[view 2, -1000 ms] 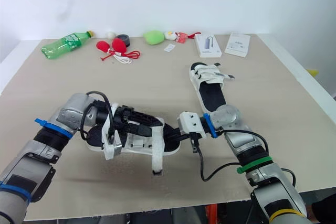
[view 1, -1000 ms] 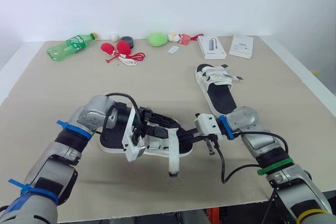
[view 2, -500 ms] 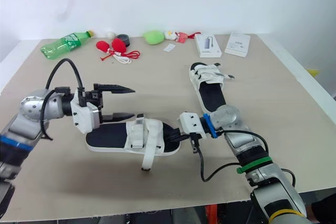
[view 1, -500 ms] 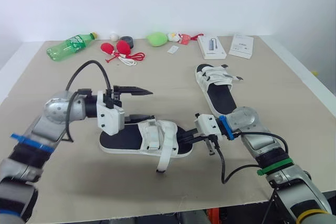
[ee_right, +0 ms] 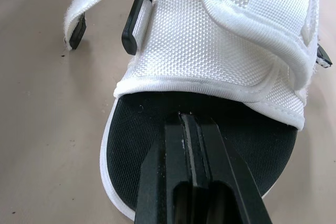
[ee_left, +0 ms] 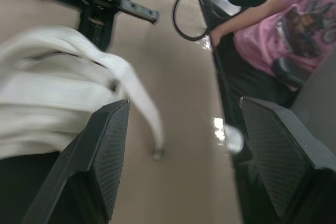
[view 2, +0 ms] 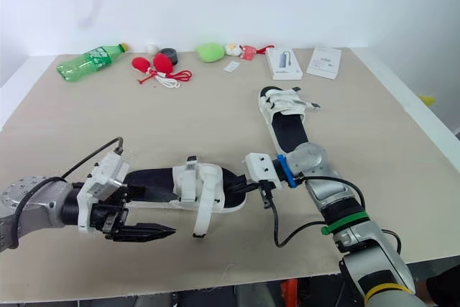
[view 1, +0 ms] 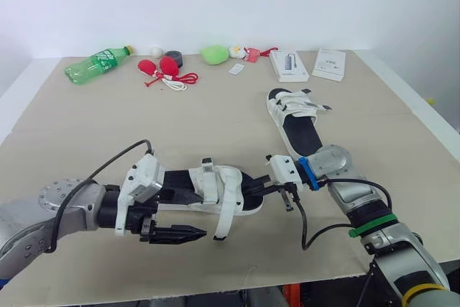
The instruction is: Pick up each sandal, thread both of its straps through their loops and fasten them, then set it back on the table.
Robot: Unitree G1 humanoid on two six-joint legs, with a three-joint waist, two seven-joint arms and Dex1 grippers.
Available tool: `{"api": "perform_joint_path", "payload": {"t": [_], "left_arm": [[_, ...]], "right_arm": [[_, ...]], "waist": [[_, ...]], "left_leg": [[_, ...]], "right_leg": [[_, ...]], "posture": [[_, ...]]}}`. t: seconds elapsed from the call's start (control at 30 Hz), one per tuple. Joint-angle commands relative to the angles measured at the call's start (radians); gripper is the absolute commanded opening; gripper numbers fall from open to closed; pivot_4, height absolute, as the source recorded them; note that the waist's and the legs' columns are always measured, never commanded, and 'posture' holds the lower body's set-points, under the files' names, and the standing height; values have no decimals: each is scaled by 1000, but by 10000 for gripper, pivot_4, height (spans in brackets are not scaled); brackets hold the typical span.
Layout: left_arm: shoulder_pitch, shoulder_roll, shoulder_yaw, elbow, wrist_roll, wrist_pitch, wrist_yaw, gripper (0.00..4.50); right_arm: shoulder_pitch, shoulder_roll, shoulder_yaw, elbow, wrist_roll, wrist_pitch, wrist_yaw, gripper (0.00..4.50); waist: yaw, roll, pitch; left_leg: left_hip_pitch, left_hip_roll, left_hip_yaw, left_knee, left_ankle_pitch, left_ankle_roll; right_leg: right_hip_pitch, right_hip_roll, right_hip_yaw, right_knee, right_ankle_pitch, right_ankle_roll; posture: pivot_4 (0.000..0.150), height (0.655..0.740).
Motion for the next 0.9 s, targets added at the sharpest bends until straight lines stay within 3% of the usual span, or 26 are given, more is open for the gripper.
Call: {"api": "perform_joint_path", "payload": {"t": [0.03, 0.17, 0.53, 0.67, 0.7, 0.83, 0.9], "left_arm": [[18, -72, -53, -43, 108, 37, 59, 34389], [-19, -174, -146, -13, 260, 82, 126, 34389], [-120, -357, -240, 97, 374, 165, 66, 34389], [-133, -396, -236, 125, 390, 165, 34, 22562], [-135, -402, -234, 130, 392, 169, 26, 15461], [-124, -400, -218, 139, 387, 181, -10, 453], [-119, -392, -203, 135, 370, 196, -26, 453]], "right_arm": [[29, -18, 31, 25, -61, 10, 12, 0], [40, -23, 29, 16, -61, 13, 11, 0], [50, -31, 23, 6, -64, 20, 6, 0], [53, -35, 20, 1, -64, 24, 1, 0], [54, -36, 20, 0, -64, 25, 0, 0], [59, -41, 17, -11, -62, 31, -2, 0], [61, -42, 17, -15, -62, 33, -3, 0]], "waist": [[0, 0, 0], [1, -2, 0], [3, -3, -2], [3, -4, -2], [3, -4, -2], [3, -4, -2], [3, -4, -2]], "left_leg": [[0, 0, 0, 0, 0, 0], [0, 0, 0, 0, -1, -1], [0, 0, -1, -1, -1, 0], [0, -1, -1, 0, -1, 0], [0, -1, -1, 0, -1, 0], [0, -1, -1, 0, -1, 1], [0, -1, -1, 0, -2, 1]], "right_leg": [[0, 0, 0, -1, 0, 0], [0, 0, 0, -2, 0, 0], [1, 1, 0, -2, 0, 0], [2, 1, 0, -2, 0, 0], [2, 1, 0, -2, 0, 0], [2, 1, 0, -2, 0, 0], [2, 1, 0, -2, 0, 0]], "posture": [[1500, 7400], [1500, 7400], [1500, 7400], [1500, 7400], [1500, 7400], [1500, 7400], [1500, 7400]]}}
